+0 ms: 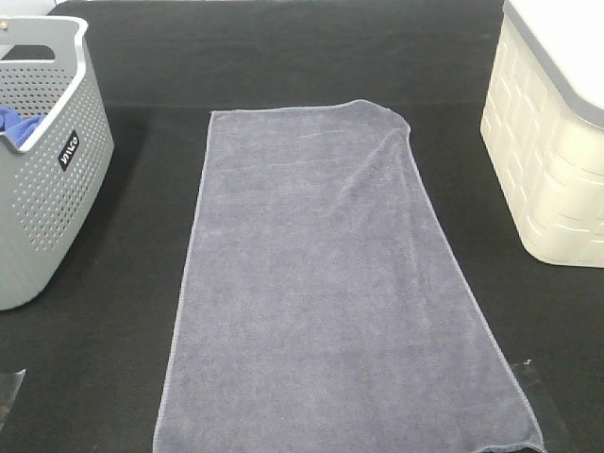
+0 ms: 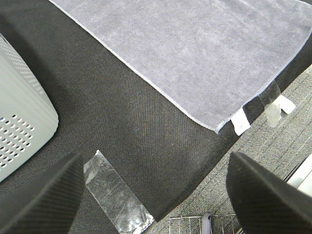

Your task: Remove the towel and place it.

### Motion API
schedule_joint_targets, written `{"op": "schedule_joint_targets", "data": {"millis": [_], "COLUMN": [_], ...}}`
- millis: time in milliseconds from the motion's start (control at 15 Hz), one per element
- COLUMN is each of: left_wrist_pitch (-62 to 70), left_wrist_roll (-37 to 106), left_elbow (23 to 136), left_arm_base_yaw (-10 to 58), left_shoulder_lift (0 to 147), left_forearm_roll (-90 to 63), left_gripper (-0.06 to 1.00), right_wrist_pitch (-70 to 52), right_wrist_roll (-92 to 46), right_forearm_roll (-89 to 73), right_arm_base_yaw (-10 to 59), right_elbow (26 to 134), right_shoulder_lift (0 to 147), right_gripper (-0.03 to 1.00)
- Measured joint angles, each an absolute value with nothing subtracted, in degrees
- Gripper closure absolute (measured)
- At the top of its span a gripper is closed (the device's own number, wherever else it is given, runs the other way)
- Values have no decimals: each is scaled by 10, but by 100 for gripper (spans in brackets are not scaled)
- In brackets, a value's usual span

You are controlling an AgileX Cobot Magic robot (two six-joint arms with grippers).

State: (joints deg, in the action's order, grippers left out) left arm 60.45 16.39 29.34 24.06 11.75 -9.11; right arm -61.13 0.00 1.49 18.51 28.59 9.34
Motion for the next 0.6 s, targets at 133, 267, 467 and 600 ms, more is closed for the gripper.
{"op": "schedule_joint_targets", "data": {"millis": [133,267,467,600], "left_wrist_pitch": [604,604,604,605], "left_wrist_roll": [164,164,164,164], "left_elbow": [293,293,293,293], "left_arm_base_yaw": [240,209,116,69], "left_shoulder_lift": [117,115,85,56], "left_forearm_roll": [-91,-92,-92,-92], "left_gripper": [18,18,18,18], "right_wrist_pitch": [-611,-611,-611,-611], "right_wrist_roll": [0,0,0,0], "right_forearm_roll": [15,14,14,14], "right_arm_base_yaw": [185,160,78,24], "right_elbow": [286,286,286,286], "right_shoulder_lift": [93,93,93,87], "right_gripper": [18,18,18,18]}}
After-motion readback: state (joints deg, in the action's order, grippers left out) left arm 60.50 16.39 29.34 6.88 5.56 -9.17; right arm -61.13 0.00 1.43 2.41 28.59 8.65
